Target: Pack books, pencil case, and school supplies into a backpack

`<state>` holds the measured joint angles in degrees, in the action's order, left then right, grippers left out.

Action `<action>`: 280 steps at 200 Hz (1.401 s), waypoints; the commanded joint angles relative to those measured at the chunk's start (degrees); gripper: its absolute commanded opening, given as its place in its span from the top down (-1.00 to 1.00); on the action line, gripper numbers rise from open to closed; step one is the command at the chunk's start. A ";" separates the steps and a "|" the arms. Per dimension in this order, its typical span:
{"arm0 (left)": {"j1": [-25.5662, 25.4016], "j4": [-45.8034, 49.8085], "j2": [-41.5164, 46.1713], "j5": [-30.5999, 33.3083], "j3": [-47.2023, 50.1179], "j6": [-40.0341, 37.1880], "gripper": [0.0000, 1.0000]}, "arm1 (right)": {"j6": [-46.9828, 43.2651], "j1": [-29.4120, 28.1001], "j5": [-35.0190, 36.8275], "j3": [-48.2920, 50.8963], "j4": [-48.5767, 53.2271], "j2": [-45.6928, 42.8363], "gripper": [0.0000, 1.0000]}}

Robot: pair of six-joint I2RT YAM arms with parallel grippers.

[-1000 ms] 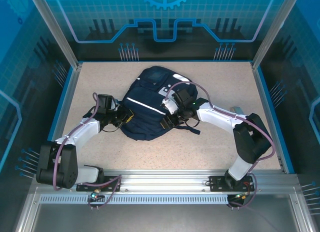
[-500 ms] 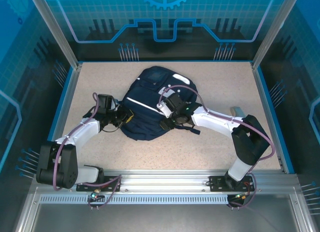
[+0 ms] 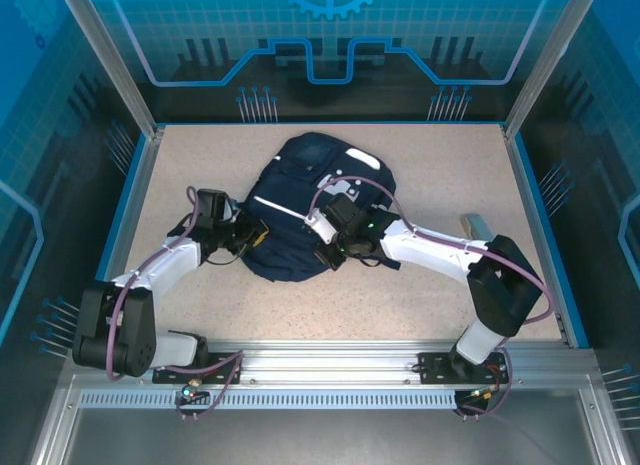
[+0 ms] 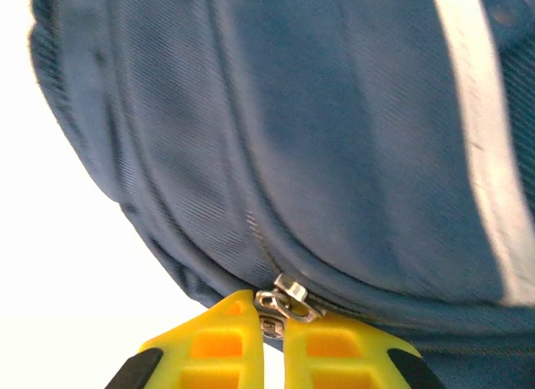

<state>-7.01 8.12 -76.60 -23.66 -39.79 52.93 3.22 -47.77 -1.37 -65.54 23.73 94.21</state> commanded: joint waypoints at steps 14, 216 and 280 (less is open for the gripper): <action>-3.07 -7.06 -1.71 -1.92 1.03 2.57 0.75 | 3.93 -6.60 -8.53 -2.96 -3.76 0.77 0.82; -22.99 10.01 11.72 13.26 -2.81 -20.20 0.01 | 57.36 8.83 -6.05 10.64 -9.42 -11.69 -0.13; -27.69 7.61 5.32 14.13 -4.95 -23.97 0.28 | 61.20 8.79 -7.22 10.76 -11.31 -8.70 -0.04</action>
<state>-33.63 16.71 -69.58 -10.24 -42.57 32.14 61.78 -39.31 -7.11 -55.16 14.06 84.60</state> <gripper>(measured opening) 0.377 0.525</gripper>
